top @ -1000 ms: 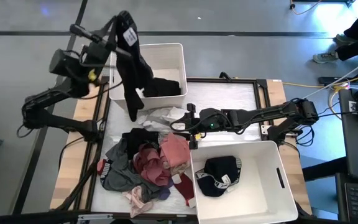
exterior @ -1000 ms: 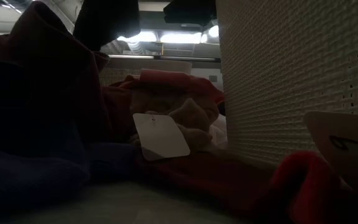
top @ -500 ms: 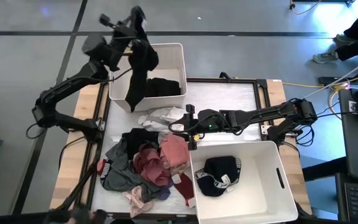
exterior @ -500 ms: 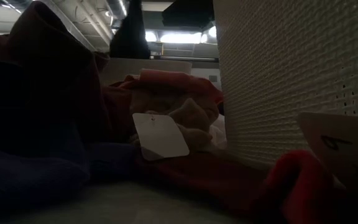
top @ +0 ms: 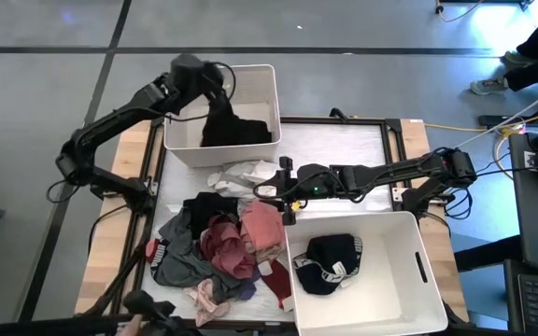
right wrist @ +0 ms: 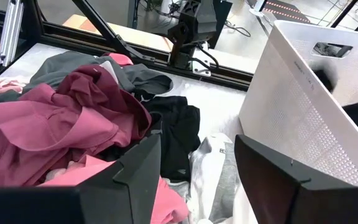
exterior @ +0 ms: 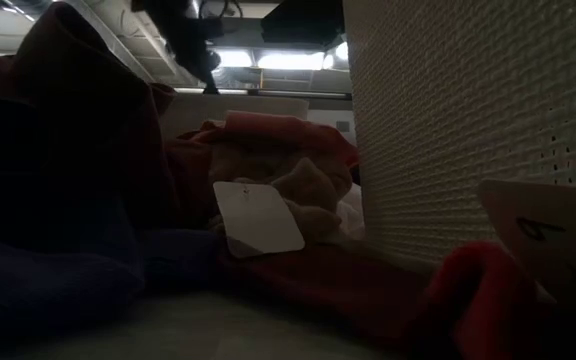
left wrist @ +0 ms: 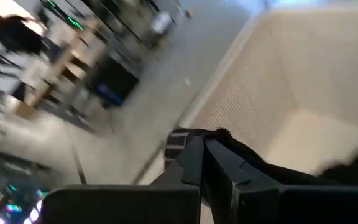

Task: Sort clothes

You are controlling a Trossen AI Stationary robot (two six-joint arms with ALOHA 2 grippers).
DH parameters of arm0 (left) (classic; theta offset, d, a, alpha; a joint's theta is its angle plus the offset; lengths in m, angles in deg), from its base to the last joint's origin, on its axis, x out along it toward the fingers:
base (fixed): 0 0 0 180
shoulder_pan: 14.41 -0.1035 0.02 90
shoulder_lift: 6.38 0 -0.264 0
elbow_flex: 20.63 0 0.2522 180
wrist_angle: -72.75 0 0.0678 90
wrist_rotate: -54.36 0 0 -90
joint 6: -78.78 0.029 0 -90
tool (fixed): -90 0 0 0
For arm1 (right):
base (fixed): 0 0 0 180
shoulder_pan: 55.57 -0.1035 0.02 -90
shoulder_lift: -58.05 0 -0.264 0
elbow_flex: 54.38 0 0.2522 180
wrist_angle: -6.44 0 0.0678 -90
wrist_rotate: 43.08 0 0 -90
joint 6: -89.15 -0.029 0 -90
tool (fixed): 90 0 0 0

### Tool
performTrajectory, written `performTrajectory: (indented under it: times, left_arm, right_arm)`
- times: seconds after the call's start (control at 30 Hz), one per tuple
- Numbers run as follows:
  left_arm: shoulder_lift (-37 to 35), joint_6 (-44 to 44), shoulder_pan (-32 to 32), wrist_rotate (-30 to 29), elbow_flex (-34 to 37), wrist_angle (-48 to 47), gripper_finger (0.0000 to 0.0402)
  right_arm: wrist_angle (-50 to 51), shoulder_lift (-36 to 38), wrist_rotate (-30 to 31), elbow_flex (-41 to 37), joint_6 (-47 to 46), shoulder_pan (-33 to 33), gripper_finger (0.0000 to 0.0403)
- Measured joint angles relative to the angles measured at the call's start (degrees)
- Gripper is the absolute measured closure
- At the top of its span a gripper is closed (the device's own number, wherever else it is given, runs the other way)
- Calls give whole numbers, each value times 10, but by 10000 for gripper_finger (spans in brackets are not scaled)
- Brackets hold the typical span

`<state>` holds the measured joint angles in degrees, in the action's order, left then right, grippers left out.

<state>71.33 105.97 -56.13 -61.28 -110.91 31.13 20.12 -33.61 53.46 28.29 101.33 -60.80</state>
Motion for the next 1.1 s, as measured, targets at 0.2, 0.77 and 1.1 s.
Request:
performTrajectory:
  times: [0.2,0.77,1.1]
  left_arm:
    - [6,-54,0,0,0,-66,377]
    - [-69,-155,85,64,-74,-238,261]
    - [-148,-274,252,197,-75,-391,261]
  right_arm:
    - [0,0,0,0,0,0,196]
    - [1,-1,1,0,0,0,196]
    - [1,-1,1,0,0,0,196]
